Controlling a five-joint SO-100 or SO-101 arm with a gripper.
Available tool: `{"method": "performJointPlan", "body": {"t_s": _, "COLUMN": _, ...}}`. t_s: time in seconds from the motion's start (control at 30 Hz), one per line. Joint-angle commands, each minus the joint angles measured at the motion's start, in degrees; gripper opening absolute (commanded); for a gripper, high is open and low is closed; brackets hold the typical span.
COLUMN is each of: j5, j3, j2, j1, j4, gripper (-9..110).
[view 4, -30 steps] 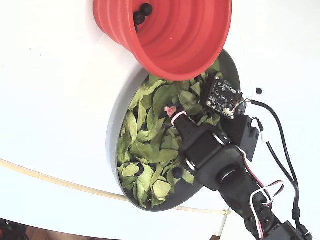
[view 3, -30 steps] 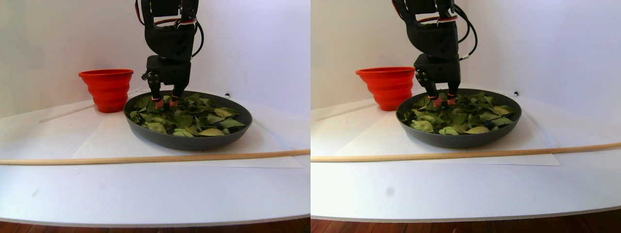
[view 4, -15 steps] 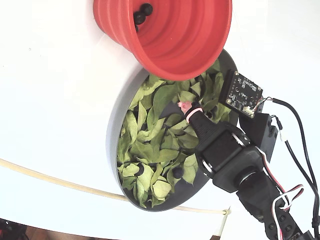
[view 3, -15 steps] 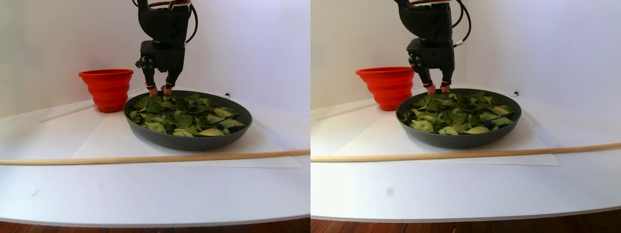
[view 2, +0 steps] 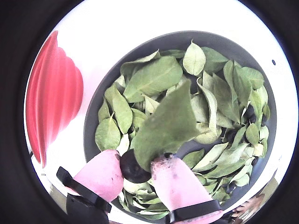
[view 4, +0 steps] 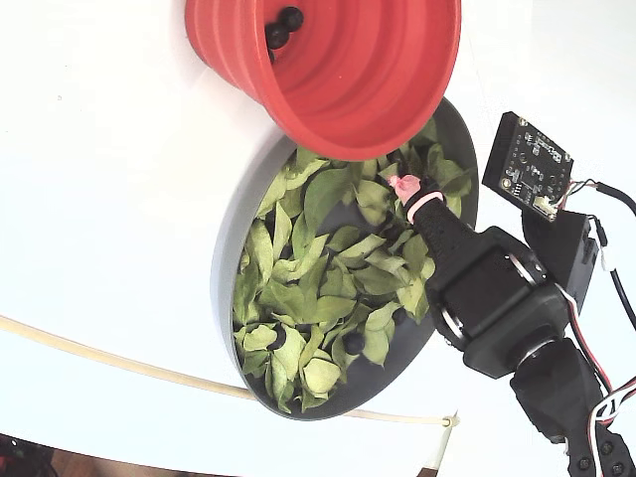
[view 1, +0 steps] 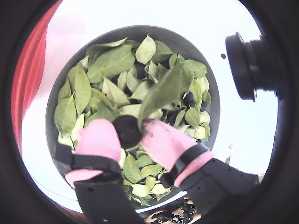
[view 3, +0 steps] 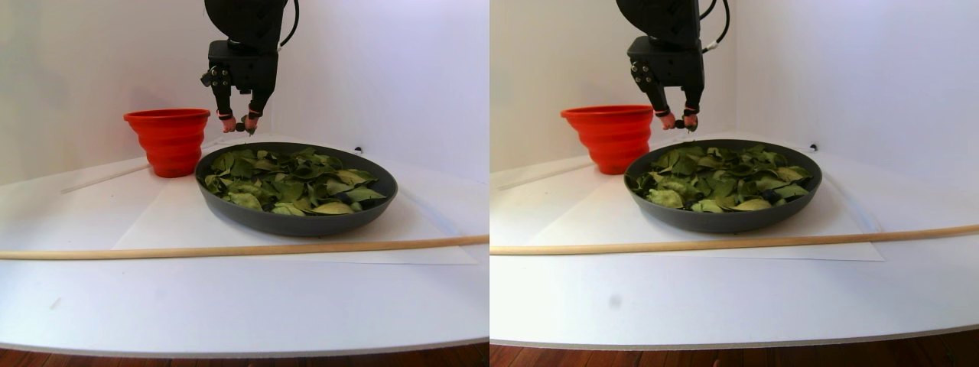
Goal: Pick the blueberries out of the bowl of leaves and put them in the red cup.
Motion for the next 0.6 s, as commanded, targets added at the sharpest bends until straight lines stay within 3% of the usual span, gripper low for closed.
{"method": "performJointPlan", "body": {"t_s": 0.0, "j5": 0.0, "j3": -0.3, "j2": 7.6, "j1": -1.1, "j4": 0.3, "gripper": 10}}
{"method": "performJointPlan", "body": {"t_s": 0.57, "j5": 0.3, "j3": -0.1, "j2": 12.7, "j1": -4.0, "j4": 0.9, "gripper": 10}}
